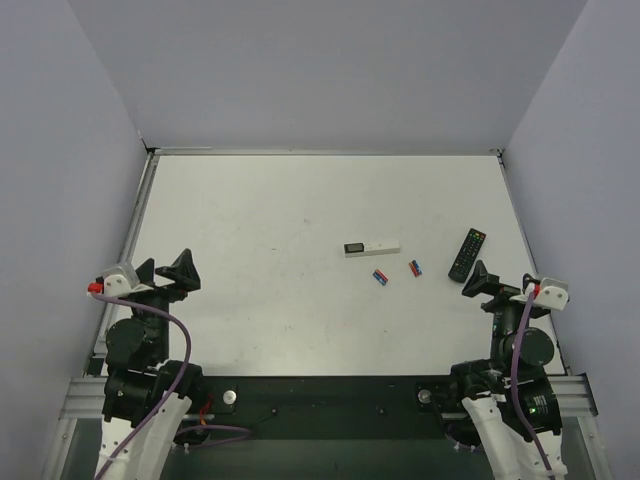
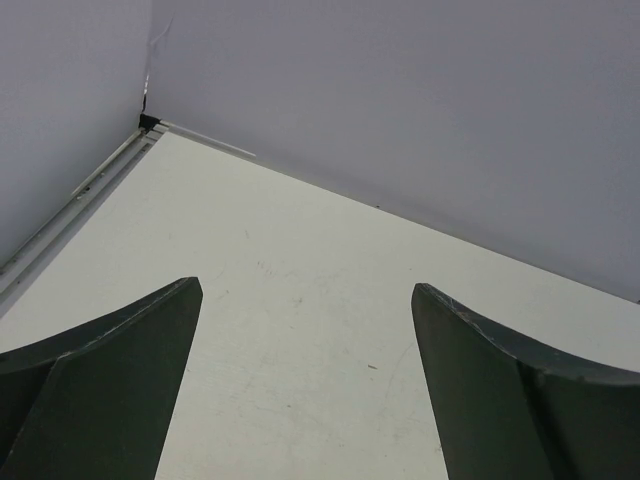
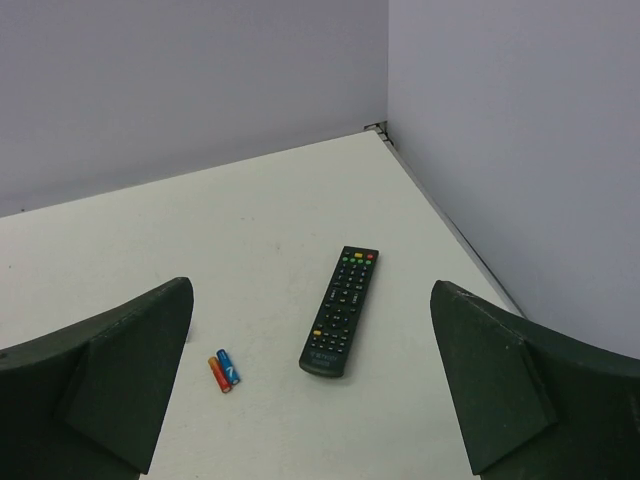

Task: Load the batteries into the remote control
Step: Pick up the remote control from the center of the board.

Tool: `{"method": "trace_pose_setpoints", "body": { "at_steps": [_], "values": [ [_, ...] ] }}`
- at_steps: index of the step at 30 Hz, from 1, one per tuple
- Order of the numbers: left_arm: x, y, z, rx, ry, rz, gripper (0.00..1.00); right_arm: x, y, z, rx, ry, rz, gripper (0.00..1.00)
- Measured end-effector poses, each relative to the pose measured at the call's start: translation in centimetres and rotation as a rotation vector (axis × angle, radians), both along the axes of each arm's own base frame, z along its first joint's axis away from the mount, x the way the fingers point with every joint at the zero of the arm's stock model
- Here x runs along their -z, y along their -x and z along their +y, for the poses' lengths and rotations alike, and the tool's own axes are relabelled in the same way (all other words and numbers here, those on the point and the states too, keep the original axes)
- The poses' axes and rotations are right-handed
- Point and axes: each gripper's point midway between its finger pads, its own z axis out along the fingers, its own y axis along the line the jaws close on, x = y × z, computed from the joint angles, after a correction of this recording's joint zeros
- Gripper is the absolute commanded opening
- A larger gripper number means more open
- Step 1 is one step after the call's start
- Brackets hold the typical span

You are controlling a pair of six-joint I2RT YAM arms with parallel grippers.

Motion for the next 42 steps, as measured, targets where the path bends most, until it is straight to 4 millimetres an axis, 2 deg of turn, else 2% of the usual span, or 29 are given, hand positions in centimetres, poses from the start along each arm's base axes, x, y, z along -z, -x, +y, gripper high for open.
{"method": "trace_pose_setpoints", "body": {
  "at_steps": [9, 13, 15, 16, 19, 23, 26, 29, 31, 34, 38, 42],
  "values": [
    [-0.5, 0.6, -0.1, 0.009, 0.011, -0.03, 0.97, 0.1, -0.1, 0.2, -0.002, -0.036, 0.036, 1.0],
    [-0.5, 0.9, -0.3, 0.023, 0.027, -0.032, 0.97, 0.3, -0.9, 0.8, -0.014, -0.073, 0.111, 1.0],
    [0.1, 1.0, -0.5, 0.031, 0.034, -0.012, 0.97, 0.4, -1.8, 1.5, -0.035, -0.094, 0.178, 1.0],
    [1.1, 1.0, -0.8, 0.045, 0.055, 0.027, 0.97, 0.4, -3.3, 2.9, -0.08, -0.116, 0.261, 1.0],
    [1.9, 1.0, -1.1, 0.061, 0.068, 0.061, 0.97, 1.3, -4.5, 4.2, -0.12, -0.147, 0.36, 1.0],
    [3.8, 0.8, -2.0, 0.093, 0.099, 0.151, 0.97, 2.2, -8.6, 7.4, -0.202, -0.204, 0.528, 1.0],
    [5.6, 0.6, -2.3, 0.095, 0.112, 0.242, 0.97, 3.7, -12.0, 9.8, -0.275, -0.215, 0.673, 1.0],
    [7.3, 0.5, -2.7, 0.103, 0.115, 0.33, 0.97, 6.5, -15.6, 12.1, -0.357, -0.184, 0.849, 0.99],
    [8.2, 0.3, -3.3, 0.128, 0.107, 0.378, 0.97, 8.8, -17.3, 13.3, -0.413, -0.149, 0.952, 0.98],
    [9.3, 0.0, -4.3, 0.173, 0.098, 0.435, 0.97, 12.1, -18.3, 14.6, -0.492, -0.071, 1.079, 0.98],
    [10.6, -0.3, -5.1, 0.207, 0.082, 0.506, 0.97, 16.3, -18.0, 17.0, -0.656, 0.177, 1.221, 1.0],
    [10.9, -0.4, -5.3, 0.218, 0.069, 0.523, 0.97, 18.7, -17.6, 20.0, -0.829, 0.411, 1.293, 0.99]
  ]
}}
